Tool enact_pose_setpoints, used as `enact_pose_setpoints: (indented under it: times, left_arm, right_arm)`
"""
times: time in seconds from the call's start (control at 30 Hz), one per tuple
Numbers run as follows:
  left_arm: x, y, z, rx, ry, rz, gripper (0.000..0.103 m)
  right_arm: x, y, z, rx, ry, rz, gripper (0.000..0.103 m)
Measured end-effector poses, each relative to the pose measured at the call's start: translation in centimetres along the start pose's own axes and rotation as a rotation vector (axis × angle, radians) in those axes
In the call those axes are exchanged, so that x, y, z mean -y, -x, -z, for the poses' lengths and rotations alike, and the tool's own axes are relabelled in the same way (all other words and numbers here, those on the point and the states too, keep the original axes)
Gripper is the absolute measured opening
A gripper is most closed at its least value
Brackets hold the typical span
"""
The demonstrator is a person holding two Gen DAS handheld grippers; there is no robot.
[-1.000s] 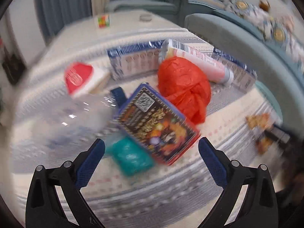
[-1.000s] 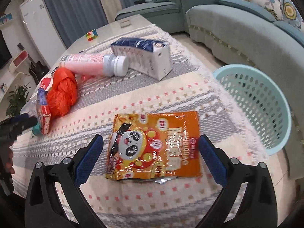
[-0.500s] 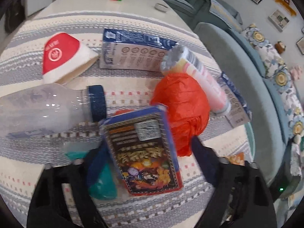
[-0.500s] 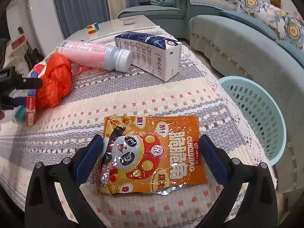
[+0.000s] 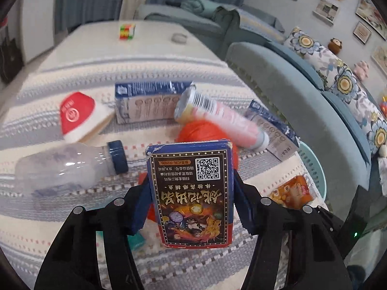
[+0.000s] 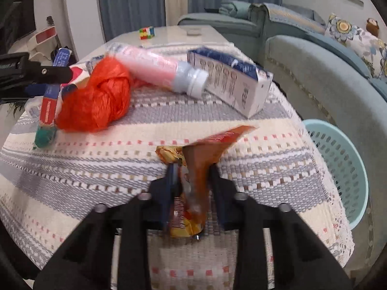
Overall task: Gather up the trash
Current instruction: 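Carry the card box and snack bag with both tools over the basket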
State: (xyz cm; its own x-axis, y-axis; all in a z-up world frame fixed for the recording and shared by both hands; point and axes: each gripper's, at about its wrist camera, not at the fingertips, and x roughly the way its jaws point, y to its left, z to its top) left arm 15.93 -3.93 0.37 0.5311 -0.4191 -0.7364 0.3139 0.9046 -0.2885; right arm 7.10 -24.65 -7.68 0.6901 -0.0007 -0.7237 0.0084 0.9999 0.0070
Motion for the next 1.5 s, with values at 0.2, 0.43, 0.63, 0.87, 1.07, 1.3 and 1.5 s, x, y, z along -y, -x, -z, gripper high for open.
enact_pose_setpoints:
  times: [0.2, 0.43, 0.63, 0.87, 1.07, 1.3, 1.5]
  left_arm:
    - [0.0, 4.6, 2.7, 0.052, -0.005, -0.060, 0.058]
    - [0.5, 10.0, 6.0, 0.135, -0.050, -0.140, 0.058]
    - [1.8, 13.2, 7.2, 0.137, -0.028, -0.202, 0.058]
    - [4.8, 16.8, 7.1, 0.203, -0.068, -0.267, 0.058]
    - [7.8, 18.4, 5.9, 0.258, -0.115, -0.267, 0.058]
    - [10.5, 19.2, 5.0, 0.346, -0.176, -0.241, 0.058]
    - [12.1, 16.5, 3.7, 0.324, -0.206, -0.214, 0.058]
  right_arm:
    - [0.0, 2.3, -0.1, 0.045, -0.044, -0.066, 0.007]
    - [-1.2, 6.0, -0.9, 0.114, -0.070, -0.180, 0.007]
    - [-1.9, 9.7, -2.7, 0.196, -0.111, -0.234, 0.007]
    - [-1.7, 11.8, -4.2, 0.244, -0.139, -0.263, 0.007]
    - [-0.7, 12.5, -3.9, 0.262, -0.106, -0.222, 0.007]
    - [1.2, 12.5, -2.9, 0.270, -0.121, -0.183, 0.007]
    - [2.9, 12.0, -2.6, 0.273, -0.146, -0.177, 0.007]
